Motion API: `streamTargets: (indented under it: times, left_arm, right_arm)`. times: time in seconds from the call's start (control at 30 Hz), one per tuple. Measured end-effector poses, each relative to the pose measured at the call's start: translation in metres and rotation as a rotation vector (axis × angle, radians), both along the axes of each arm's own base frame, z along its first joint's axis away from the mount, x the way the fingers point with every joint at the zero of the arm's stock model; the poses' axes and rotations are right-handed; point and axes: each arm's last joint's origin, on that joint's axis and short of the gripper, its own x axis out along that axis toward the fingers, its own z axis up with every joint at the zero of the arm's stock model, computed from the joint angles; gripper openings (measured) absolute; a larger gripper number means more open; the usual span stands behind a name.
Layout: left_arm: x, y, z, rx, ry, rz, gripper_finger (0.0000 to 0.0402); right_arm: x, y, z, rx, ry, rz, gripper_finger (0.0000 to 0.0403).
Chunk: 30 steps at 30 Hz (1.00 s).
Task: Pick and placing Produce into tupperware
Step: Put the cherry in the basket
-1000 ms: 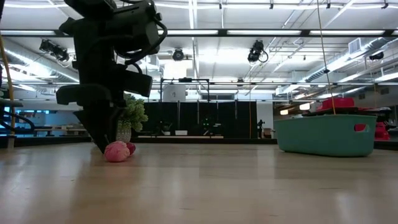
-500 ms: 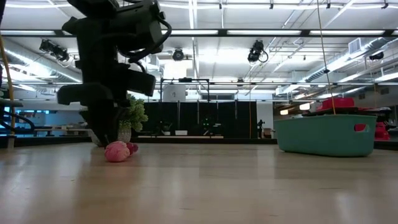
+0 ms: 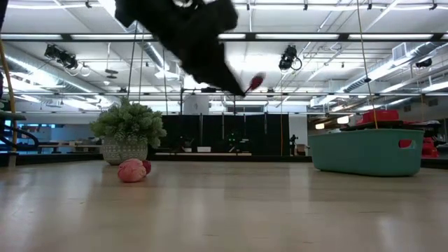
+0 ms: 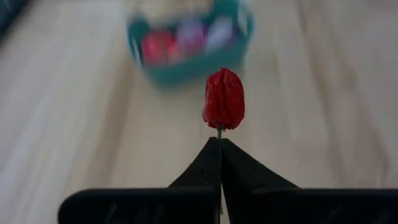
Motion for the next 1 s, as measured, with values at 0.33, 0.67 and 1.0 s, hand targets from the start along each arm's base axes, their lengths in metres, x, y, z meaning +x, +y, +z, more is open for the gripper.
streamTargets:
  times: [0.33, 0.67, 1.0]
  left_arm:
    - [0.045, 0.013, 0.002, -0.049, -0.458, -0.048, 0.0004]
    - [0.113, 0.017, -0.027, -0.051, -0.46, -0.047, 0.0007]
    - [0.144, 0.019, -0.062, -0.055, -0.319, -0.053, 0.0006]
  right_arm:
    - [0.0, 0.0, 0.0, -0.003, 0.002, 0.0, 0.01]
    - [0.0, 0.0, 0.0, -0.006, 0.004, -0.001, 0.01]
    - [0.0, 0.0, 0.0, -0.012, 0.008, 0.005, 0.01]
